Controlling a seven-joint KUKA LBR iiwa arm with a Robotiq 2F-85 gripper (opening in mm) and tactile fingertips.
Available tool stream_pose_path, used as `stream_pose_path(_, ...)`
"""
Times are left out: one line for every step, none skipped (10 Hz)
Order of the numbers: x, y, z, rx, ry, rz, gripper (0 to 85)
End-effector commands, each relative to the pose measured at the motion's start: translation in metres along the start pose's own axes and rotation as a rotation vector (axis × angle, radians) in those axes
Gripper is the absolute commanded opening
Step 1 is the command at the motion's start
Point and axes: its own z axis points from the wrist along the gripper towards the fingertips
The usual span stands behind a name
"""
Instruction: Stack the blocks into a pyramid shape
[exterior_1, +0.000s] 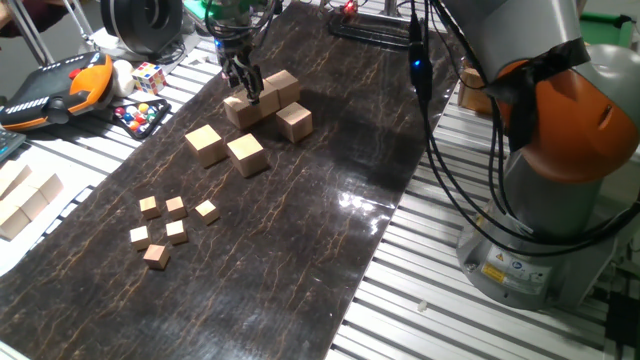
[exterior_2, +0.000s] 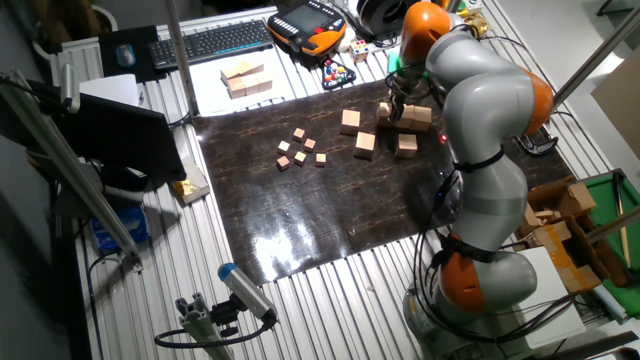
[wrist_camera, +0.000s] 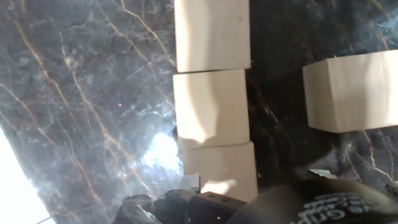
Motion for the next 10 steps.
stream_pose_path(0.0, -0.004, -0.003, 0.002, -0.003, 0.005, 85.0)
stream_pose_path(-0.001, -0.009, -0.007, 0.003, -0.007, 0.011, 85.0)
stream_pose_path(-0.003, -0.014, -0.01, 0.007, -0.014, 0.013, 85.0)
stream_pose_path(-0.007, -0.017, -0.013, 0.012, -0.011, 0.015, 85.0)
stream_pose_path(-0.01, -0.021, -0.014, 0.01, -0.019, 0.015, 85.0)
stream_pose_path(-0.012, -0.024, -0.015, 0.01, -0.031, 0.015, 85.0)
stream_pose_path(-0.015, -0.029, -0.017, 0.009, -0.037, 0.015, 85.0)
stream_pose_path(-0.018, -0.034, -0.019, 0.011, -0.04, 0.01, 85.0)
stream_pose_path(-0.021, -0.037, -0.021, 0.017, -0.045, 0.009, 85.0)
stream_pose_path(-0.021, -0.038, -0.021, 0.022, -0.051, 0.008, 85.0)
